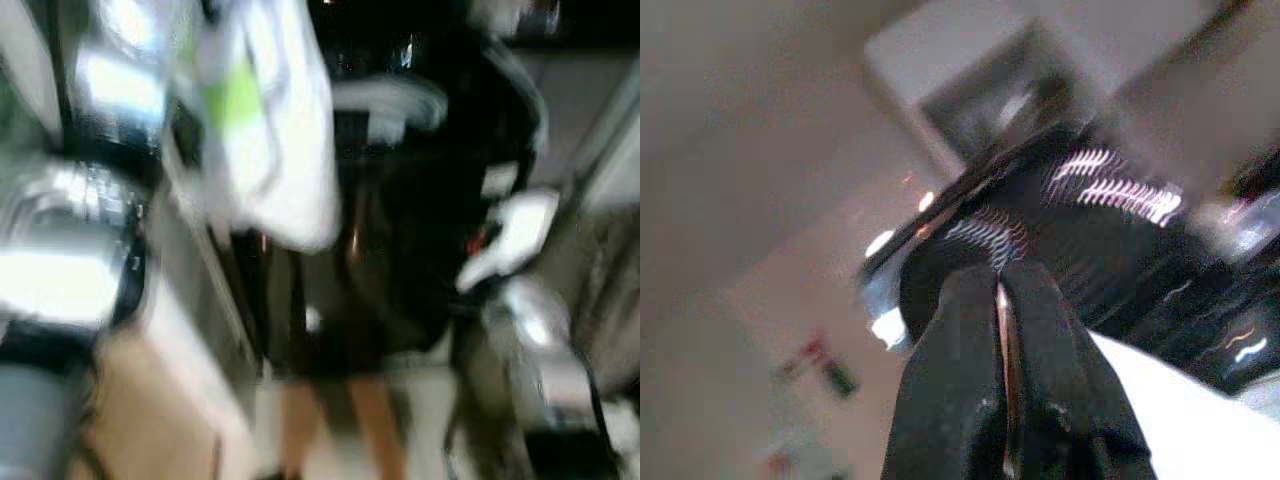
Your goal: Clothes washing
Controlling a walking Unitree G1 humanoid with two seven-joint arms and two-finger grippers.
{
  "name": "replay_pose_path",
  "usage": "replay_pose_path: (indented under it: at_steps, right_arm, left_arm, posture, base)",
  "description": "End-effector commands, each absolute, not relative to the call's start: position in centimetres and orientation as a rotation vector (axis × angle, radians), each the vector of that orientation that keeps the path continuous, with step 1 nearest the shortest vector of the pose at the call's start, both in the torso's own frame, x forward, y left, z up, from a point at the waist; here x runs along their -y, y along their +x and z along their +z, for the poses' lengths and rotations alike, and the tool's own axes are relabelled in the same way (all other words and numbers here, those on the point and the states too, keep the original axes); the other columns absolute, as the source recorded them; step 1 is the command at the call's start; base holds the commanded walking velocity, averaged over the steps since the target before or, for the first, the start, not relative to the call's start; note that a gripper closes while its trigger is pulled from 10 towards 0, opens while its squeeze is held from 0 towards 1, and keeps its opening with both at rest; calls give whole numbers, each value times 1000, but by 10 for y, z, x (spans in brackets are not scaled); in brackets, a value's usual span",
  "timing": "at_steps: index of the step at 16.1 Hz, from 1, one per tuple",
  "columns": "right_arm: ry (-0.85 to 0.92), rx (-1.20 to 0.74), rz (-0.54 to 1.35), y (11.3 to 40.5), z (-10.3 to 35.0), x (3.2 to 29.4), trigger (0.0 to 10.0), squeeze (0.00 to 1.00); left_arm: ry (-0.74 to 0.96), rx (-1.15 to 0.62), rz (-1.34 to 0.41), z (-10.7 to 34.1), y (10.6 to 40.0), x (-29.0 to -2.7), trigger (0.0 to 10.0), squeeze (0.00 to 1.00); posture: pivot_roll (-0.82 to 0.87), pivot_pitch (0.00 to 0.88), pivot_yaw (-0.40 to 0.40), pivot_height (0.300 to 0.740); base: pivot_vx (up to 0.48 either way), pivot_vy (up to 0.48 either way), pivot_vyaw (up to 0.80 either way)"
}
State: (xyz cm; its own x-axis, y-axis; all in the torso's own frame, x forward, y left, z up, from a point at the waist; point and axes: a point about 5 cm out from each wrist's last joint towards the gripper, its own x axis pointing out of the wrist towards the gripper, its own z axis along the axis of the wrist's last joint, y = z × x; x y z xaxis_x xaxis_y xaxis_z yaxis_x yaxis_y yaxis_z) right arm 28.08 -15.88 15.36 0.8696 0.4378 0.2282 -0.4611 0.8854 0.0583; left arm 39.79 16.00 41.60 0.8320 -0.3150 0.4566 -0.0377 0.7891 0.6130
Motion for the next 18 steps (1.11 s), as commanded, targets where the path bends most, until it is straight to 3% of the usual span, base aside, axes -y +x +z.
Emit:
replay_pose_path:
  at_steps: [1,6,8,13,16,18]
  right_arm:
    - [108,201,486,275,160,172,10000,0]
    - [134,190,511,251,161,153,10000,0]
    - [156,176,531,244,163,146,10000,0]
    - [147,153,541,239,166,145,10000,0]
    - [162,176,650,228,185,139,10000,0]
    - [106,223,724,216,220,162,10000,0]
  left_arm:
    - [712,599,-198,428,398,-146,10000,0]
    - [868,518,-200,414,409,-120,10000,0]
    - [1042,555,-117,418,409,-114,10000,0]
    - [1195,634,158,444,403,-133,10000,0]
    - [921,149,-109,344,428,-152,10000,0]
    - [936,-17,-149,296,430,-165,10000,0]
  posture:
    - [-174,0,116,740]
    - [-251,41,180,740]
    - [-258,61,176,740]
    - [-270,64,157,740]
    - [-264,49,160,740]
    - [-275,51,160,740]
  base:
    - [480,0,0]
    - [480,0,0]
    - [480,0,0]
    - [480,0,0]
    - [0,0,0]
    - [0,0,0]
